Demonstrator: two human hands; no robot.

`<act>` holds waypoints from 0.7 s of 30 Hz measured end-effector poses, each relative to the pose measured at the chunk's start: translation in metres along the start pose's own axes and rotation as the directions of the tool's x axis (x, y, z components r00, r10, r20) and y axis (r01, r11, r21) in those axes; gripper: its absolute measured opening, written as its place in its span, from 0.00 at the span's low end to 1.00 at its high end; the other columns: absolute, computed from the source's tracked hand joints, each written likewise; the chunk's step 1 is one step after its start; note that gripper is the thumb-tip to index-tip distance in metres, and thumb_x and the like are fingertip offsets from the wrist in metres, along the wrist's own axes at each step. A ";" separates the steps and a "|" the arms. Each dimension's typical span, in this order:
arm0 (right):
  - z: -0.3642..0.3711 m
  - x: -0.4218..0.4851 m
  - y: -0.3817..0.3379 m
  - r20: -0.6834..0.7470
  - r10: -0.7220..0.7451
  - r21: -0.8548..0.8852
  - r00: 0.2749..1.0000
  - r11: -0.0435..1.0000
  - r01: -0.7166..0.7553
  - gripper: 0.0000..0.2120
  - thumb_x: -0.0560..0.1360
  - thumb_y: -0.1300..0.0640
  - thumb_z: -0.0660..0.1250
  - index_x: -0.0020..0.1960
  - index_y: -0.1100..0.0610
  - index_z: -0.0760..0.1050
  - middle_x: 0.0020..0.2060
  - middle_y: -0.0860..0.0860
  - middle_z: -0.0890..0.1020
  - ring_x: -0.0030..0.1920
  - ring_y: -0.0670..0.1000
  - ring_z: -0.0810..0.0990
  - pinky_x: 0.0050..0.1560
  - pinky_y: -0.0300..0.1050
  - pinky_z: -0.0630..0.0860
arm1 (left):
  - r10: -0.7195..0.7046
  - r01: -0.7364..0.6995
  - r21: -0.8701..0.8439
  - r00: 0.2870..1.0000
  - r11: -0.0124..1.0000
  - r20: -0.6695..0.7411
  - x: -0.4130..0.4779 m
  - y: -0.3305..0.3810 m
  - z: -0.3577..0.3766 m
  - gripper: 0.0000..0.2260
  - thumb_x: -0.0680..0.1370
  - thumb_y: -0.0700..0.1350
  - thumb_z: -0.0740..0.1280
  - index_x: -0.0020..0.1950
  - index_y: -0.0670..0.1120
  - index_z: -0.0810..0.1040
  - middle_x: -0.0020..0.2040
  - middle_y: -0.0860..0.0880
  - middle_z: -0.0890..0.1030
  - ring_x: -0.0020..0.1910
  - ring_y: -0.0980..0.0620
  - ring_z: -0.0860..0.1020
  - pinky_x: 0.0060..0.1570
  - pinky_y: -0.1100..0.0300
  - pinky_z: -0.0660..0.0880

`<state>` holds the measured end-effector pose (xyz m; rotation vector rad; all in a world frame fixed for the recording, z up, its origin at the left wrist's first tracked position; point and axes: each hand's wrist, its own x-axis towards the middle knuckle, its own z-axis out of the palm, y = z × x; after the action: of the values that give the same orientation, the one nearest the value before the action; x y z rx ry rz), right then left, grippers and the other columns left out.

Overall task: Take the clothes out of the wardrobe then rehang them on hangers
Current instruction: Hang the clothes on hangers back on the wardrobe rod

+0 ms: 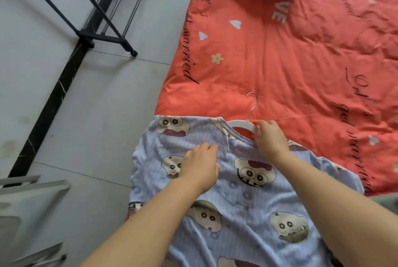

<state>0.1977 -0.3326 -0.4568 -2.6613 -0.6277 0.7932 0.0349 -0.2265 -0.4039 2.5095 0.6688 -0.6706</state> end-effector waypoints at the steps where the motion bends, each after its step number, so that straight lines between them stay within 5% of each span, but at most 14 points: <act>1: -0.001 -0.005 -0.001 -0.010 -0.020 0.042 1.000 0.999 0.021 0.17 0.74 0.60 0.65 0.63 0.57 0.74 0.51 0.59 0.73 0.54 0.61 0.74 0.50 0.49 0.71 | 0.001 -0.001 0.000 1.000 1.000 -0.012 -0.004 -0.001 -0.001 0.21 0.80 0.49 0.59 0.72 0.45 0.61 0.67 0.47 0.67 0.66 0.47 0.65 0.63 0.53 0.63; 5: -0.014 -0.035 -0.017 -0.128 -0.123 0.163 0.984 0.976 0.144 0.14 0.73 0.64 0.65 0.59 0.58 0.78 0.44 0.55 0.72 0.45 0.55 0.73 0.40 0.39 0.60 | -0.006 0.005 -0.004 0.996 1.000 -0.085 -0.024 -0.004 -0.016 0.20 0.80 0.49 0.59 0.70 0.45 0.62 0.65 0.47 0.68 0.65 0.47 0.66 0.62 0.54 0.63; 11: -0.060 -0.100 -0.070 -0.175 -0.372 0.049 0.911 0.921 0.386 0.11 0.69 0.65 0.69 0.50 0.56 0.80 0.43 0.53 0.80 0.45 0.56 0.77 0.41 0.45 0.66 | 0.009 -0.027 -0.057 0.957 0.998 -0.288 -0.081 -0.009 -0.056 0.24 0.79 0.48 0.60 0.74 0.46 0.58 0.69 0.48 0.66 0.69 0.48 0.63 0.65 0.54 0.60; 17: -0.105 -0.209 -0.155 -0.169 -0.577 -0.020 0.799 0.813 0.582 0.08 0.69 0.61 0.72 0.48 0.55 0.81 0.34 0.45 0.76 0.38 0.49 0.72 0.34 0.35 0.62 | -0.030 -0.045 -0.118 0.821 0.992 -0.570 -0.187 -0.029 -0.099 0.24 0.80 0.48 0.59 0.75 0.46 0.58 0.69 0.48 0.67 0.68 0.49 0.64 0.65 0.56 0.60; 21: -0.111 -0.306 -0.223 -0.106 -0.717 -0.017 0.688 0.694 0.720 0.07 0.69 0.62 0.72 0.47 0.54 0.82 0.31 0.40 0.74 0.34 0.42 0.71 0.37 0.29 0.66 | -0.134 -0.035 -0.224 0.707 0.974 -0.694 -0.298 -0.065 -0.106 0.21 0.80 0.50 0.56 0.72 0.47 0.64 0.66 0.48 0.72 0.66 0.49 0.68 0.67 0.54 0.60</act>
<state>-0.0408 -0.3057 -0.1435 -2.0971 -1.4873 0.4061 -0.1934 -0.2177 -0.1753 2.4924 1.0043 0.4030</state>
